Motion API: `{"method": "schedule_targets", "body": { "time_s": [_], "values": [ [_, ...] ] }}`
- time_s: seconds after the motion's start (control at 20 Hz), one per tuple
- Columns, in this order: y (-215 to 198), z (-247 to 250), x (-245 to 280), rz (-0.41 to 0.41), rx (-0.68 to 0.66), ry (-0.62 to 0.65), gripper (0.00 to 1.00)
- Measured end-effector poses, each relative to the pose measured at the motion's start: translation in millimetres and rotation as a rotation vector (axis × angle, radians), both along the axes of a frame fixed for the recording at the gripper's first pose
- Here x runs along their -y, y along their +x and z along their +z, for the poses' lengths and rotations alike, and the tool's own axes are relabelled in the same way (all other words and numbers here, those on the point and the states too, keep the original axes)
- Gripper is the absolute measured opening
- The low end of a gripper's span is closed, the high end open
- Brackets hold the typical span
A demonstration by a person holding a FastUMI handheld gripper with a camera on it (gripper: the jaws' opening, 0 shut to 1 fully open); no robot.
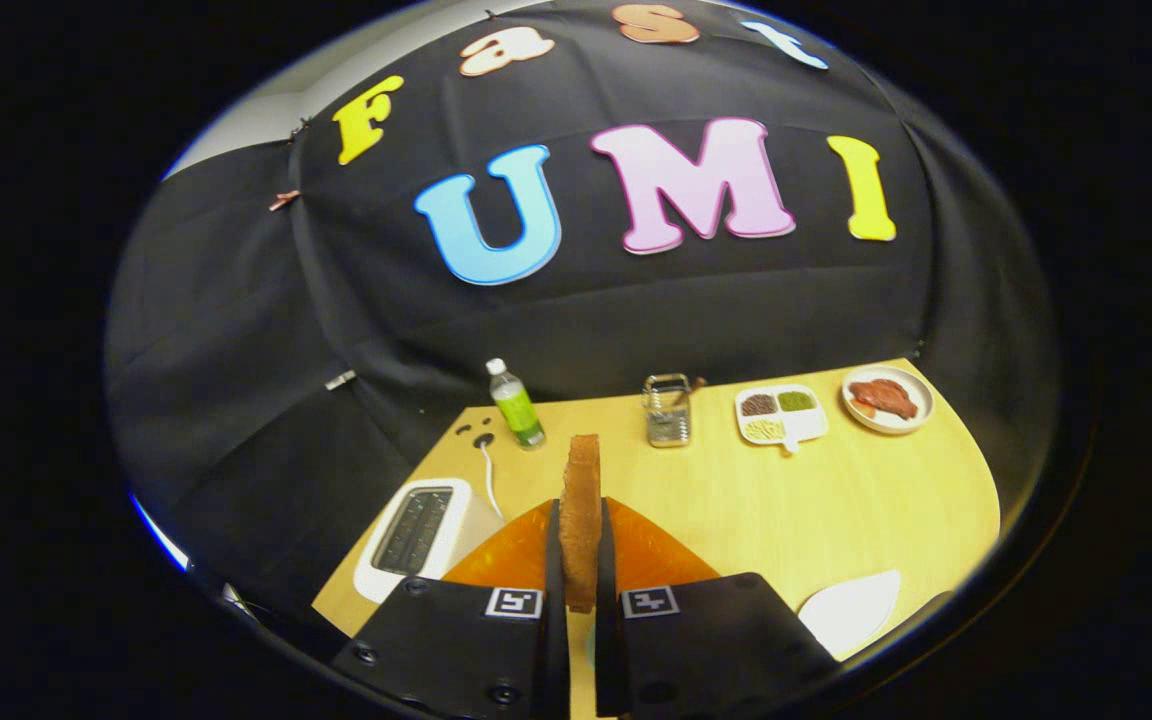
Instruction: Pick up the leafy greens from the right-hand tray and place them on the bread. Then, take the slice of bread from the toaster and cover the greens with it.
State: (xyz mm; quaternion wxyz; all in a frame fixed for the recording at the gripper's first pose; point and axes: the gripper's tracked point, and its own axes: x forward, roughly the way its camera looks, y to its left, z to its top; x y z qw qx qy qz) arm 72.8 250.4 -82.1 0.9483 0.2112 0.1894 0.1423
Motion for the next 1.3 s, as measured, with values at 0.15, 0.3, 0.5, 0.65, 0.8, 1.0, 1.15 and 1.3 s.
{"method": "schedule_targets", "body": {
  "time_s": [0.15, 0.3, 0.5, 0.65, 0.8, 1.0, 1.15, 1.3],
  "values": [
    [-5, -43, 13, -0.069, -0.063, 0.020, 0.14],
    [-16, -83, 15, -0.104, -0.143, 0.095, 0.14],
    [-24, -120, 4, -0.132, -0.216, 0.199, 0.14],
    [-24, -145, 4, -0.162, -0.250, 0.245, 0.14],
    [-29, -177, 13, -0.203, -0.294, 0.182, 0.14],
    [-38, -217, 23, -0.187, -0.359, 0.057, 0.16],
    [-40, -226, 34, -0.183, -0.365, -0.025, 0.27],
    [-41, -233, 42, -0.181, -0.361, -0.113, 0.49]
  ]
}}
